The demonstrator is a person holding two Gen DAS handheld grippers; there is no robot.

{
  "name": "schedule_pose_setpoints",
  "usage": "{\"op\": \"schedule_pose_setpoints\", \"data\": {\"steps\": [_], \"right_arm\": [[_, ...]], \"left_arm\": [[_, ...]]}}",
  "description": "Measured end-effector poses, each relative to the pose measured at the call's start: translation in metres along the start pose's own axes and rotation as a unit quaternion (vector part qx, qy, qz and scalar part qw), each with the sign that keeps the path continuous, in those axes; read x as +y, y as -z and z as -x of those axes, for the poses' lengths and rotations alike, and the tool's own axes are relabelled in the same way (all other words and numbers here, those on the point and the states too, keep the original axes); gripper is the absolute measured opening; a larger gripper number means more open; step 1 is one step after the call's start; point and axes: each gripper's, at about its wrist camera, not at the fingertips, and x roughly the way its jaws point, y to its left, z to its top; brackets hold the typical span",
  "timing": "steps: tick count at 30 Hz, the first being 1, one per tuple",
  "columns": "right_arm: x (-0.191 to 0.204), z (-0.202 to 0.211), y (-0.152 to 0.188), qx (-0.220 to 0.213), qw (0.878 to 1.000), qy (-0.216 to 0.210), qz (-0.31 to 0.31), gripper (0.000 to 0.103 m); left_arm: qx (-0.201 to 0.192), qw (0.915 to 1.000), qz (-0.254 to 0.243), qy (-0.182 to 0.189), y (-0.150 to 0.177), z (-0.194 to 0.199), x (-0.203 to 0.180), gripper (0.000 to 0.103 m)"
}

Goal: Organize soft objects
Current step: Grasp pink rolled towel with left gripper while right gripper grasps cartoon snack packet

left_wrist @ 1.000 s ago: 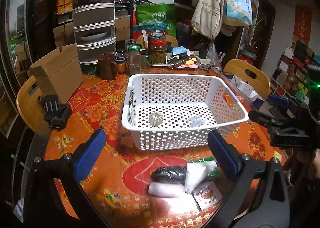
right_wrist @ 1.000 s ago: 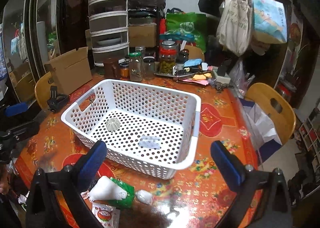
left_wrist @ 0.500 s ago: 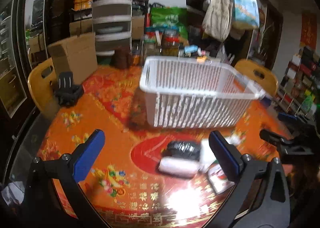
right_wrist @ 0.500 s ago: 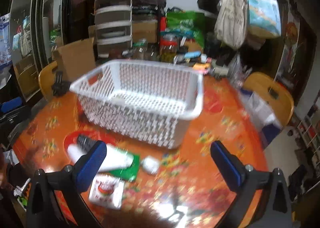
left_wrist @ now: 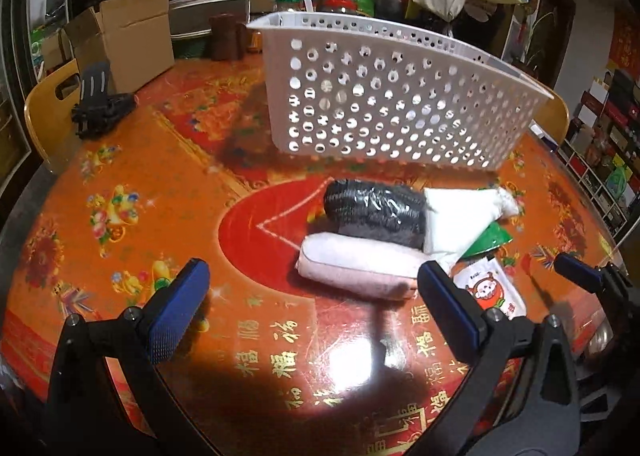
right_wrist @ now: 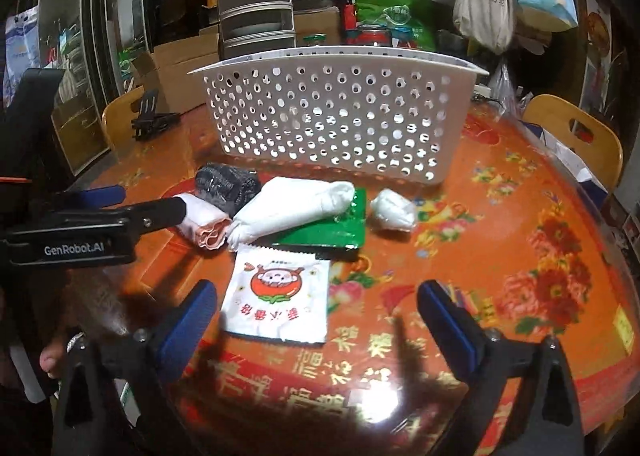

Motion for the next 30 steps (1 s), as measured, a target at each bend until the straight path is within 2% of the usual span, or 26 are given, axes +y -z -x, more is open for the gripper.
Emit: {"op": "schedule_pose_setpoints", "data": {"steps": [3, 8, 12, 18, 20, 22, 30], "right_arm": [[0.004, -0.007, 0.001, 0.003, 1.000, -0.001, 0.000, 0.089], [0.008, -0.018, 0.006, 0.013, 1.000, 0.001, 0.002, 0.085], [0.012, -0.020, 0.009, 0.006, 1.000, 0.018, 0.015, 0.084], [0.020, -0.019, 0.012, -0.004, 0.999, 0.019, 0.025, 0.077], [0.020, -0.018, 0.012, -0.008, 0.999, 0.017, 0.027, 0.069], [0.021, -0.017, 0.013, -0.010, 0.999, 0.016, 0.027, 0.057], [0.016, -0.014, 0.013, -0.013, 0.999, 0.011, 0.027, 0.042]], "left_arm": [[0.003, 1.0000, -0.002, -0.002, 0.001, -0.006, -0.002, 0.103], [0.012, 0.9999, -0.001, -0.004, 0.002, -0.015, -0.005, 0.103], [0.010, 0.9999, 0.003, -0.001, 0.002, -0.016, -0.004, 0.103], [0.003, 1.0000, -0.001, 0.001, 0.003, -0.017, -0.006, 0.103], [0.001, 1.0000, -0.001, 0.006, 0.004, -0.015, -0.007, 0.103], [0.001, 1.0000, -0.005, 0.007, 0.005, -0.015, -0.010, 0.103], [0.011, 0.9997, -0.019, 0.009, 0.007, -0.022, -0.020, 0.103]]}}
